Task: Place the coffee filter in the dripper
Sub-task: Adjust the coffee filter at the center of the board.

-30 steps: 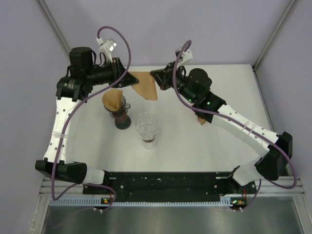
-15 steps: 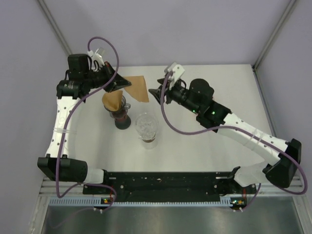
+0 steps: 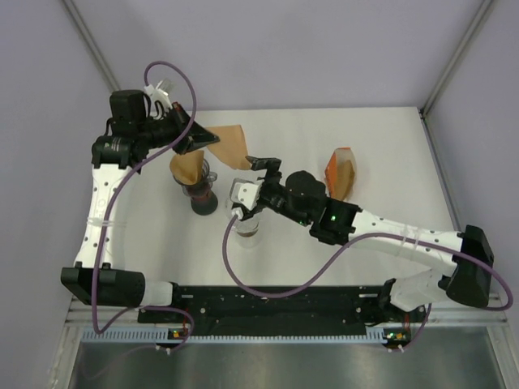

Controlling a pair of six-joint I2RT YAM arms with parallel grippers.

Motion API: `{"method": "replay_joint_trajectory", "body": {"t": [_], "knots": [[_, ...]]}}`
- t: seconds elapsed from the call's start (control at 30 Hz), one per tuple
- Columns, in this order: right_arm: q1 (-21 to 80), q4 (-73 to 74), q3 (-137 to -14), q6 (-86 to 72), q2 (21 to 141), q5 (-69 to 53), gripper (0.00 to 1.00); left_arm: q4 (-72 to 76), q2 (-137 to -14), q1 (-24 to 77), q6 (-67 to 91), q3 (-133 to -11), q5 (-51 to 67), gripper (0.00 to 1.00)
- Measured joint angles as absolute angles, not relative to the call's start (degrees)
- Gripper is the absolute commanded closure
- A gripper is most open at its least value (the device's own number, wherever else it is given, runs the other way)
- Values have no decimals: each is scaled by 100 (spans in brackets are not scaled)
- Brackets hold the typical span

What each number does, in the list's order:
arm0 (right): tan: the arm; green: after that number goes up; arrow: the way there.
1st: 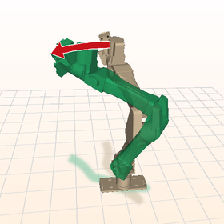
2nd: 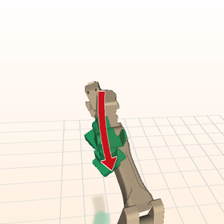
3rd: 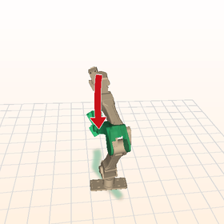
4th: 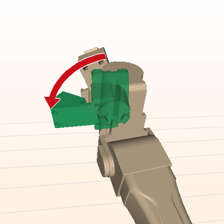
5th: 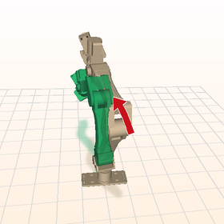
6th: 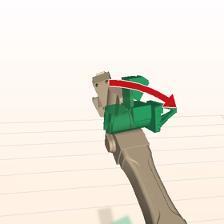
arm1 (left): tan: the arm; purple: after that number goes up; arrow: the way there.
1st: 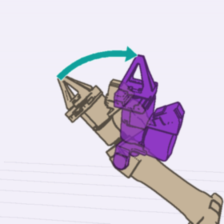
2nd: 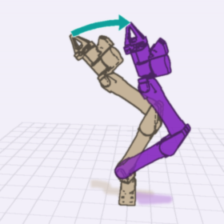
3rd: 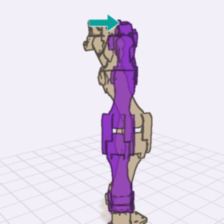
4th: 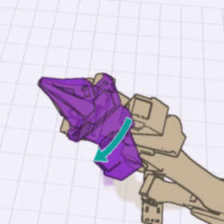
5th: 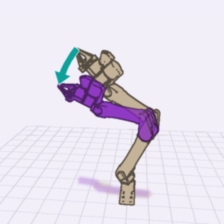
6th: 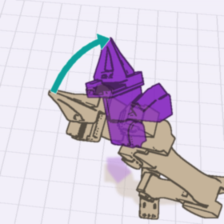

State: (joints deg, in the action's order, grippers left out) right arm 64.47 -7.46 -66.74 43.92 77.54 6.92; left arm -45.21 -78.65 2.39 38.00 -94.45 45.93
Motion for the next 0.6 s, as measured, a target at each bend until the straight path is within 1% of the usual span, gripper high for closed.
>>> {"method": "replay_joint_trajectory", "body": {"t": [0.03, 0.17, 0.23, 0.27, 0.33, 0.37, 0.4, 0.43, 0.5, 0.6], "knots": [[6445, -821, -6558, 4578, 7754, 764, 13, -4499, -7859, 239, 3817, -9435, 4613, 100], [6425, -1142, -6418, 5205, 7929, 1026, 21, -4405, -7848, 239, 3922, -9382, 4727, 100], [6372, -1271, -6418, 5391, 8047, 1061, 28, -4348, -7837, 239, 3977, -9308, 4779, 100], [6324, -1328, -6416, 5459, 8095, 1055, 37, -4344, -7826, 239, 4005, -9273, 4803, 100], [6217, -1461, -6416, 5577, 8156, 1052, 68, -4327, -7802, 235, 4060, -9179, 4869, 100], [6176, -1518, -6416, 5642, 8167, 1048, 79, -4324, -7789, 235, 4077, -9137, 4890, 100], [6154, -1590, -6416, 5651, 8176, 1041, 87, -4324, -7782, 235, 4093, -9109, 4915, 100], [6132, -1673, -6416, 5647, 8182, 1024, 93, -4313, -7773, 233, 4108, -9083, 4934, 100], [6121, -1815, -6416, 5640, 8184, 965, 100, -4289, -7771, 231, 4136, -9056, 4969, 100], [6121, -1946, -6416, 5586, 8184, 902, 100, -4276, -7771, 231, 4169, -9050, 4998, 100]]}}
